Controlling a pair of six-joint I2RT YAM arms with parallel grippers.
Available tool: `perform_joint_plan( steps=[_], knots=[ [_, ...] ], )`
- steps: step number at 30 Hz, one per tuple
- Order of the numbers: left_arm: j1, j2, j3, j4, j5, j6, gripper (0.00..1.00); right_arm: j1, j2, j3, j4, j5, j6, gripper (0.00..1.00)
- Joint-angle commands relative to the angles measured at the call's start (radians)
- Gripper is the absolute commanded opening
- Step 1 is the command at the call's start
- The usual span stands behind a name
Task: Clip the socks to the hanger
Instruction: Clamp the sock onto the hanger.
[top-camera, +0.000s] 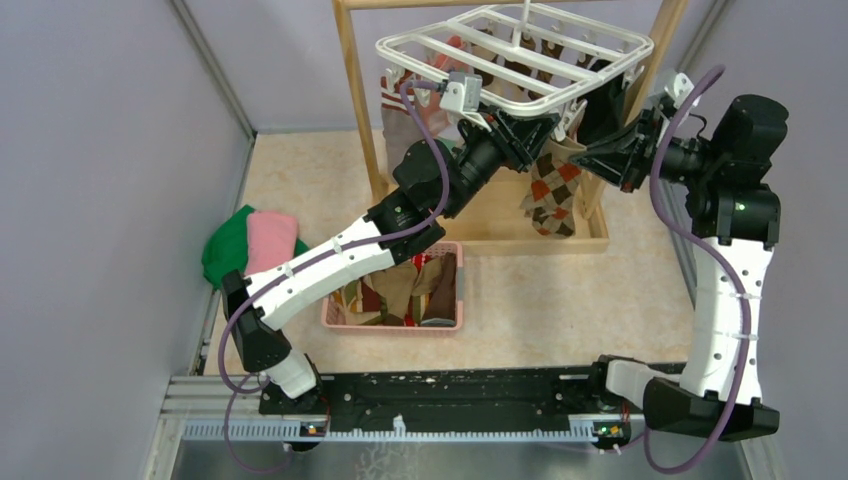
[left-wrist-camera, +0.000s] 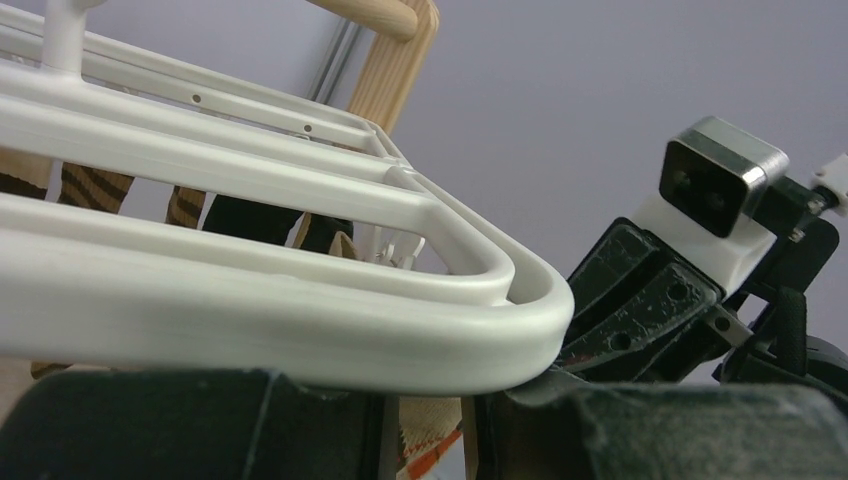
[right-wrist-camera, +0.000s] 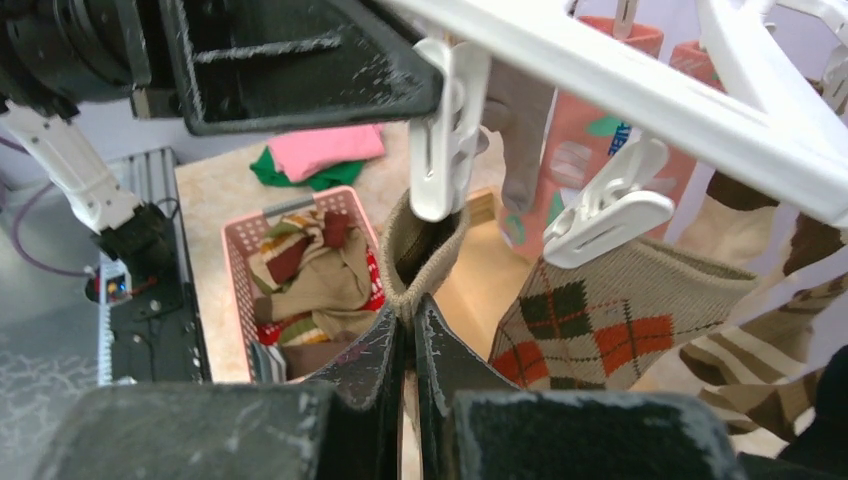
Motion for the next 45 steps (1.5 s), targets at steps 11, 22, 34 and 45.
perform_joint_plan(
  steps=[11,22,34,45],
  knots=[
    [0.013,-0.012,0.000,0.043,0.043,0.038,0.00,-0.008,-0.106,-0.071,-0.016,0.073,-0.306,0.00],
    [0.017,-0.013,-0.004,0.054,0.100,0.047,0.00,-0.005,-0.080,-0.079,0.069,-0.007,-0.241,0.00],
    [0.020,-0.009,-0.001,0.059,0.136,0.047,0.00,0.059,0.009,-0.063,0.197,-0.058,-0.008,0.00],
    [0.023,0.002,0.005,0.057,0.152,0.041,0.00,0.070,0.021,-0.105,0.411,-0.066,0.260,0.00]
  ],
)
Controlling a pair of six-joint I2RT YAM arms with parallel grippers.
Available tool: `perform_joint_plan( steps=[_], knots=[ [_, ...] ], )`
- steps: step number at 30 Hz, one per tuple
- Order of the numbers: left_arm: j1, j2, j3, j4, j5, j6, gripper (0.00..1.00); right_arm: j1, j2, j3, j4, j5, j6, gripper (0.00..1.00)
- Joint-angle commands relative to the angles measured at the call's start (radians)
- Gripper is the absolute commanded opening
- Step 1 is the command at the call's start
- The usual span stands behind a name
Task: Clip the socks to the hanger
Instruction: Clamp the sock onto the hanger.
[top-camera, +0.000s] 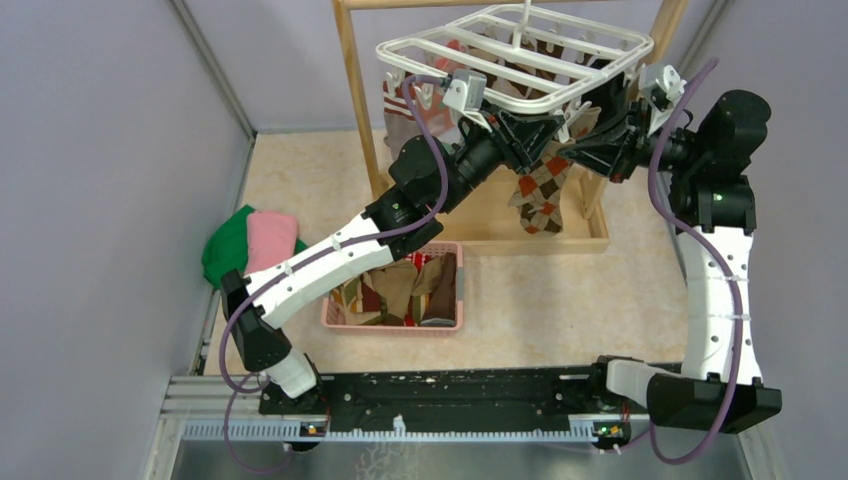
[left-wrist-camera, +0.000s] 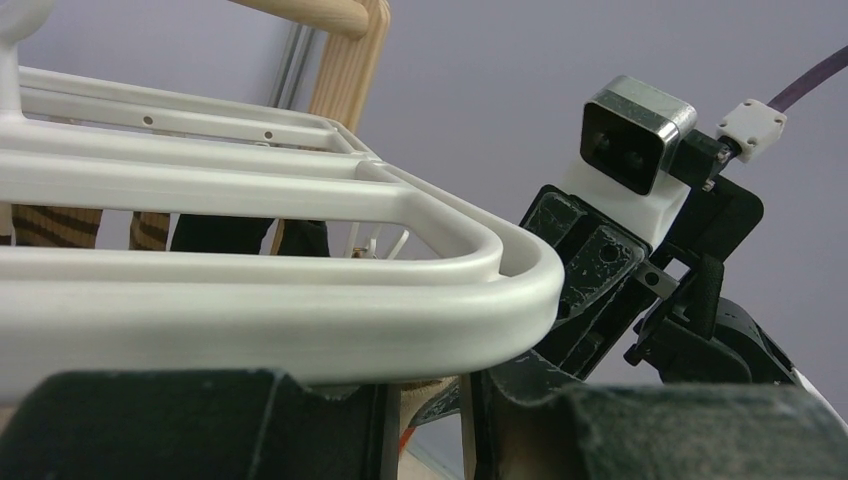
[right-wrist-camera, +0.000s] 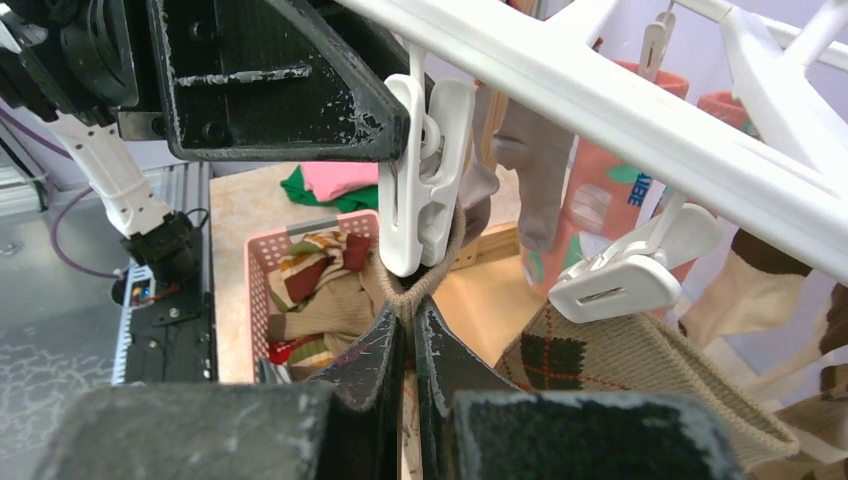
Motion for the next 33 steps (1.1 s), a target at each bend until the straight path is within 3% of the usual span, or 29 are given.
perform_joint_plan(
  steps=[1,10,19,33],
  knots=[
    [0.005,0.001,0.005,0.033,0.024,0.002,0.00,0.009,0.005,-0.003,0.119,-0.011,0.131,0.00],
    [0.004,-0.001,0.005,0.034,0.031,0.002,0.00,0.009,0.020,0.002,0.128,0.015,0.192,0.00],
    [0.006,-0.005,0.004,0.040,0.035,0.004,0.00,0.009,0.029,0.016,0.002,0.024,0.112,0.00],
    [0.012,-0.004,-0.005,0.042,0.038,0.007,0.00,0.009,0.029,0.038,0.054,-0.018,0.195,0.00]
  ],
)
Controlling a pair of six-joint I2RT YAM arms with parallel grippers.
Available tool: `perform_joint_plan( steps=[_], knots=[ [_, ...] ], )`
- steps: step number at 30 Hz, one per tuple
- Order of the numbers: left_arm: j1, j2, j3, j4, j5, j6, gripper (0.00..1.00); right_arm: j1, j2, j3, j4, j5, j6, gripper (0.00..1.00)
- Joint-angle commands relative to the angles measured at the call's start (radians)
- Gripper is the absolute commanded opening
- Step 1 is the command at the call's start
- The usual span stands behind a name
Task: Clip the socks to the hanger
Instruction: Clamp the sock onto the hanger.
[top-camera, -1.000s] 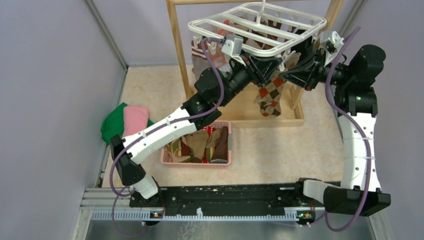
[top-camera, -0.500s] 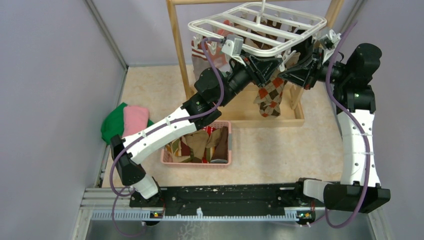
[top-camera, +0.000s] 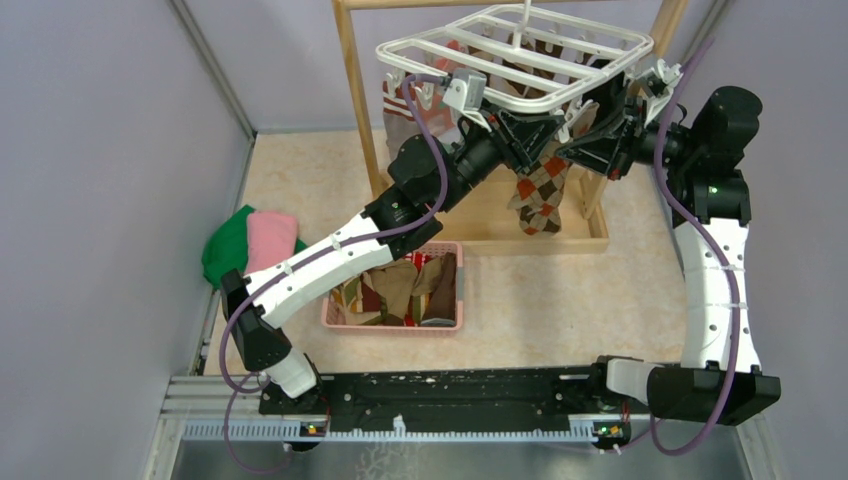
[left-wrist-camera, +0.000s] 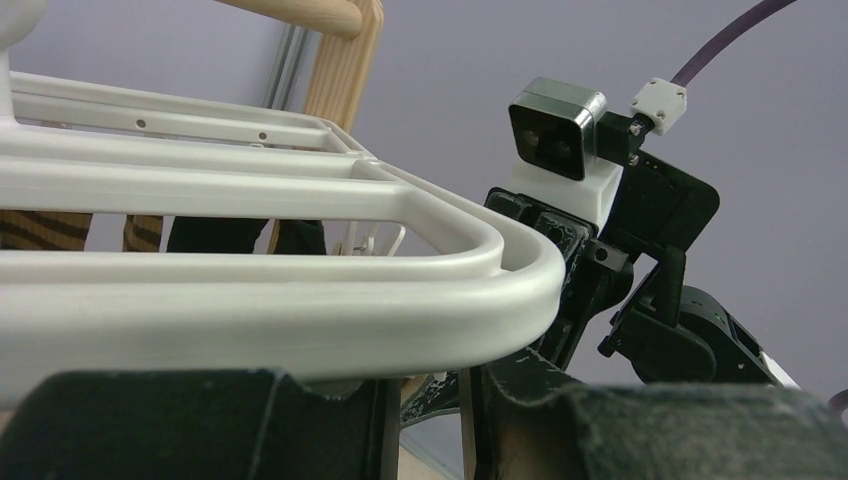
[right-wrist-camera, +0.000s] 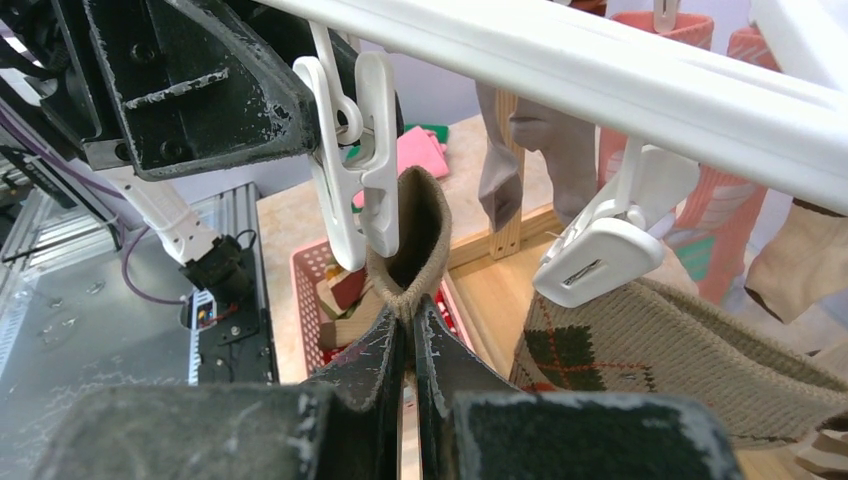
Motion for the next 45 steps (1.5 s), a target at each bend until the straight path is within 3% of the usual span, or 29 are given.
perform_joint_plan(
  steps=[1,16,45],
  knots=[
    [0.006,-0.005,-0.005,0.039,0.017,0.006,0.00,0.008,-0.006,0.048,0.036,-0.031,0.029,0.00],
    [0.010,-0.006,-0.010,0.039,0.027,0.005,0.00,0.008,0.011,0.072,0.107,-0.013,0.128,0.00],
    [0.030,-0.010,-0.017,0.038,0.026,0.039,0.00,-0.049,0.038,0.152,0.115,-0.094,0.139,0.00]
  ],
)
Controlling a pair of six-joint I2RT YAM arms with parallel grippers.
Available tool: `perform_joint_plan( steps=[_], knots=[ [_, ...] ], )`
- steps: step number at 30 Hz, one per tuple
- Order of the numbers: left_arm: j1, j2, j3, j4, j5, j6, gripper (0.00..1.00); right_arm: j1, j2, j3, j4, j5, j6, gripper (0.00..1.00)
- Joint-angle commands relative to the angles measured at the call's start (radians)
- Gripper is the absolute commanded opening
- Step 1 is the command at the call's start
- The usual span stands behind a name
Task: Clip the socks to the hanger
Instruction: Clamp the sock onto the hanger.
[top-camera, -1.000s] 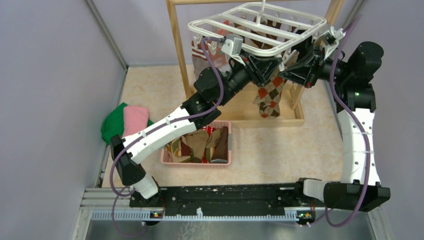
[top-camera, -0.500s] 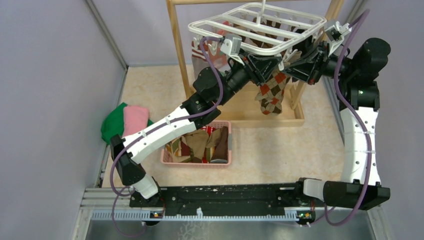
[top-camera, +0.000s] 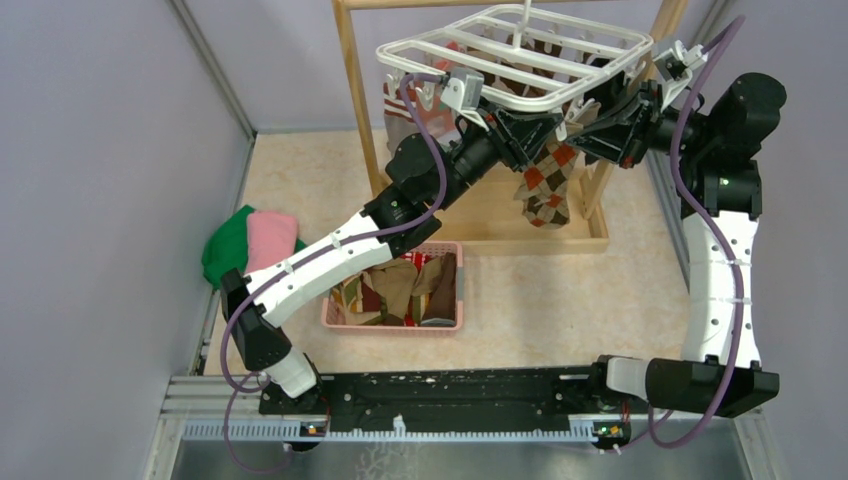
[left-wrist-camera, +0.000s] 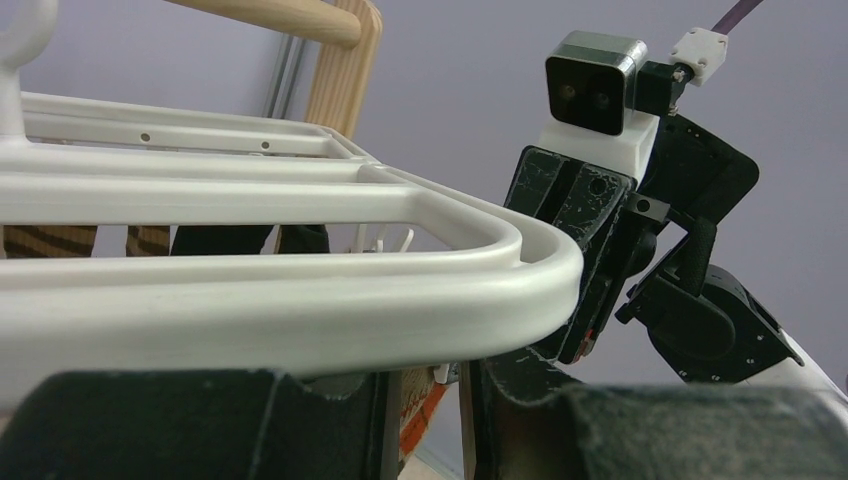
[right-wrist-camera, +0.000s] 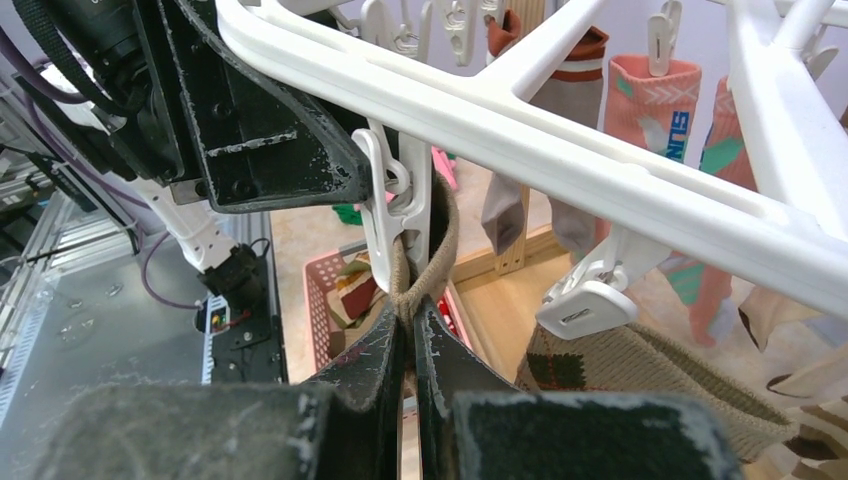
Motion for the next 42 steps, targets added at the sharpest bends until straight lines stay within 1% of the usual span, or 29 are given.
perform_joint_plan(
  steps=[1,3,5,7,9,11,19,23,27,29,31,35,37,39,42],
  knots=[
    [0.009,-0.009,-0.005,0.008,-0.006,0.027,0.00,-0.008,-0.001,0.054,0.038,-0.037,0.009,0.00],
    [0.009,-0.010,-0.003,0.008,-0.008,0.027,0.00,-0.008,0.000,0.050,0.037,-0.038,0.008,0.00],
    [0.009,-0.010,-0.003,0.009,-0.011,0.025,0.08,-0.008,0.000,0.047,0.035,-0.040,0.005,0.00],
    [0.009,-0.008,-0.002,0.010,-0.009,0.025,0.12,-0.008,0.000,0.045,0.035,-0.041,0.006,0.00],
    [0.009,-0.008,-0.002,0.011,-0.009,0.024,0.20,-0.008,0.000,0.043,0.035,-0.040,0.004,0.00],
    [0.009,-0.006,-0.002,0.012,-0.006,0.023,0.24,-0.008,0.000,0.040,0.034,-0.041,0.004,0.00],
    [0.009,-0.015,-0.012,0.022,0.003,0.022,0.52,-0.009,-0.004,0.029,0.024,-0.044,-0.008,0.00],
    [0.009,-0.021,-0.019,0.025,0.005,0.020,0.64,-0.008,-0.003,0.029,0.021,-0.044,-0.010,0.00],
    [0.009,-0.038,-0.048,0.042,0.013,0.020,0.80,-0.009,-0.008,0.023,0.020,-0.043,-0.014,0.00],
    [0.009,-0.053,-0.068,0.046,0.013,0.023,0.86,-0.008,-0.010,0.016,0.019,-0.043,-0.015,0.01],
    [0.009,-0.080,-0.099,0.049,0.011,0.025,0.89,-0.008,-0.015,0.005,0.017,-0.039,-0.019,0.10],
    [0.010,-0.141,-0.191,0.059,0.023,0.029,0.96,-0.008,-0.027,-0.007,-0.044,-0.025,-0.080,0.36],
    [0.009,-0.173,-0.243,0.070,0.036,0.042,0.98,-0.008,-0.035,-0.008,-0.103,-0.014,-0.137,0.47],
    [0.009,-0.205,-0.296,0.080,0.039,0.058,0.98,-0.008,-0.046,-0.013,-0.158,-0.002,-0.191,0.56],
    [0.010,-0.245,-0.351,0.089,0.038,0.081,0.98,-0.009,-0.065,-0.036,-0.208,0.004,-0.234,0.63]
  ],
)
